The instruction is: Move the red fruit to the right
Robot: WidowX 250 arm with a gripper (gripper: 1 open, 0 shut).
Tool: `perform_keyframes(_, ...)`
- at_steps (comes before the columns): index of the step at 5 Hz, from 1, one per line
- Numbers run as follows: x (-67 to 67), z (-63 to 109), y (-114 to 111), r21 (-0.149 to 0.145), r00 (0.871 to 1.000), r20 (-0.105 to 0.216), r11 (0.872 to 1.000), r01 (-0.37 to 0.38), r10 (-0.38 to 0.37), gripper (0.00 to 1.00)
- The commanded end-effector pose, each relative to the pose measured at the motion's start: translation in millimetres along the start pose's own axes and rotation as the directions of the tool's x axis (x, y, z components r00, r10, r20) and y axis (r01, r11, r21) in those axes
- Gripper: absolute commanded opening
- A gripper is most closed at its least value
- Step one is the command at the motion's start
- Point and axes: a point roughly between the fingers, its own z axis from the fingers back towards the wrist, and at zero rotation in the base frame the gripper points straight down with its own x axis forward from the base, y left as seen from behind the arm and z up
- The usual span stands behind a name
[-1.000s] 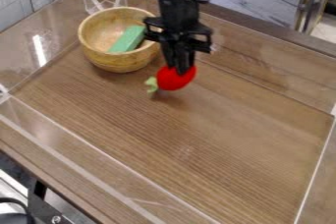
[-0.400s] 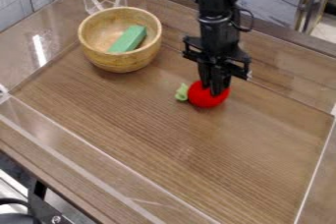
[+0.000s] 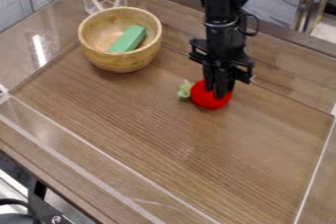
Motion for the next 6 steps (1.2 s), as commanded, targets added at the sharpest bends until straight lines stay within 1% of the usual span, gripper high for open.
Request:
perform_keyframes(1, 1.7, -7.8, 11, 0.014, 0.999, 0.025, 1.000, 0.020, -0.021, 0.00)
perform_keyframes(2, 12.1, -17.1, 2, 0.017, 1.000, 0.024, 1.000, 0.011, -0.011, 1.00)
perform_keyframes(3, 22.0, -21.0, -8, 0.022, 1.000, 0.020, 1.000, 0.001, -0.002, 1.00)
perform_keyframes(4, 26.1, -20.6, -9, 0.032, 0.999, 0.003, 0.999, 0.039, -0.039, 1.00)
perform_keyframes(5, 28.8, -19.5, -7, 0.041, 0.997, -0.017, 0.997, 0.071, -0.070, 1.00)
perform_keyframes(6, 26.9, -15.8, -9, 0.046, 0.998, -0.032, 0.997, 0.063, -0.062, 1.00)
